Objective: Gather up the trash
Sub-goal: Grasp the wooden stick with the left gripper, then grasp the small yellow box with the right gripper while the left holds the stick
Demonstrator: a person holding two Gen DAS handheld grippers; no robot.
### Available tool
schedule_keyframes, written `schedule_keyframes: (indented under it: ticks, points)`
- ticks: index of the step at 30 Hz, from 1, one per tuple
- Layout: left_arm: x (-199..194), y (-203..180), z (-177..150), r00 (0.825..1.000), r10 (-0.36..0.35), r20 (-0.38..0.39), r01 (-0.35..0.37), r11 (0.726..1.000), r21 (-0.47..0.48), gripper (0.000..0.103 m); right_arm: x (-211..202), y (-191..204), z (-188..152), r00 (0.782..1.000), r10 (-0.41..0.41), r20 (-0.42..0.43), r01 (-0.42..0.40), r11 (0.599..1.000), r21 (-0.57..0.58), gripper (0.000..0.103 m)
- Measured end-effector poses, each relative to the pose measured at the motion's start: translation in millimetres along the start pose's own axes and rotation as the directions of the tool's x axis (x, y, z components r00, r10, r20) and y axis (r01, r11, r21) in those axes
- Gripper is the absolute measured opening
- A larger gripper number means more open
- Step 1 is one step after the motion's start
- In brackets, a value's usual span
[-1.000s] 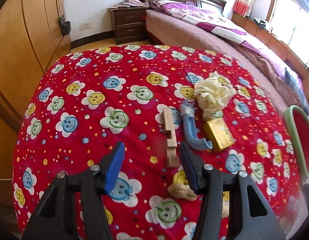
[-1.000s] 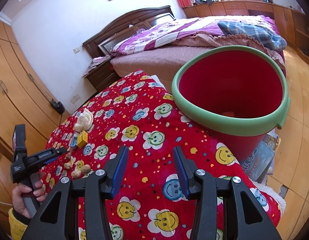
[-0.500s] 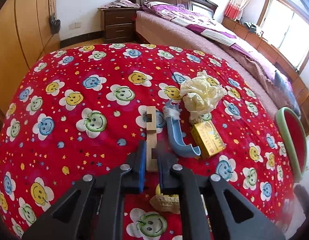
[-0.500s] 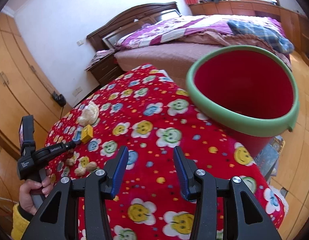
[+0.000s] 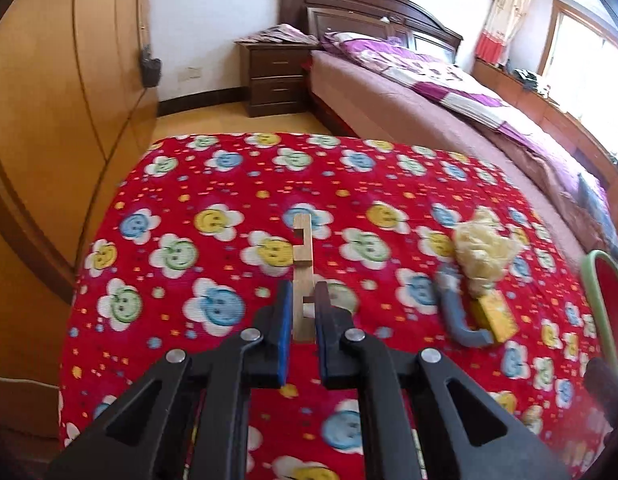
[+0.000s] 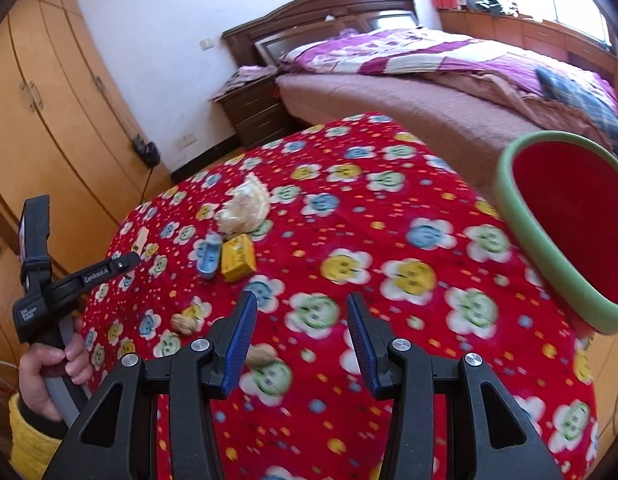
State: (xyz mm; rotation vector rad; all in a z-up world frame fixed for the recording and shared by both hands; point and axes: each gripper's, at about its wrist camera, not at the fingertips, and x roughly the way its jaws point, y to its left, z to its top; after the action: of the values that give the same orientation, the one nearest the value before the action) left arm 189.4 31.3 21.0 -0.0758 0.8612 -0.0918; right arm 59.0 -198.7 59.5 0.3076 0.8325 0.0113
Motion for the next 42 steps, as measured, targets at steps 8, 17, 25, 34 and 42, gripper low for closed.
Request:
schedule_keyframes:
  ticks: [8, 17, 25, 34, 42]
  points:
    - [21.1, -2.1, -5.3, 0.998, -0.054, -0.013, 0.054, 0.999, 0.009, 0.009, 49.4, 32.0, 8.3, 0.997, -0.004, -0.075, -0.004, 0.995, -0.1, 0.047]
    - [25.1, -7.4, -9.9, 0.995, -0.096, -0.025, 0.096, 0.995, 0.01, 0.009, 83.4, 47.8, 12.9, 0.995, -0.021, -0.103, 0.005, 0.987, -0.159, 0.046]
    - [22.0, -5.9, -17.1, 0.993, -0.112, -0.023, 0.112, 0.994, 0.015, 0.009, 91.6, 47.5, 13.3, 0.996, -0.047, -0.078, 0.035, 0.988, -0.148, 0.032]
    - [14.6, -10.9, -17.6, 0.99, -0.143, -0.003, 0.143, 0.99, 0.014, 0.009, 72.1, 45.4, 5.2, 0.998, -0.035, -0.047, 0.028, 0.989, -0.148, 0.029]
    - [12.6, -17.3, -19.1, 0.985, -0.171, -0.011, 0.171, 0.985, 0.013, 0.009, 28.6, 26.9, -2.9, 1.0, 0.012, 0.01, -0.011, 0.998, -0.061, 0.029]
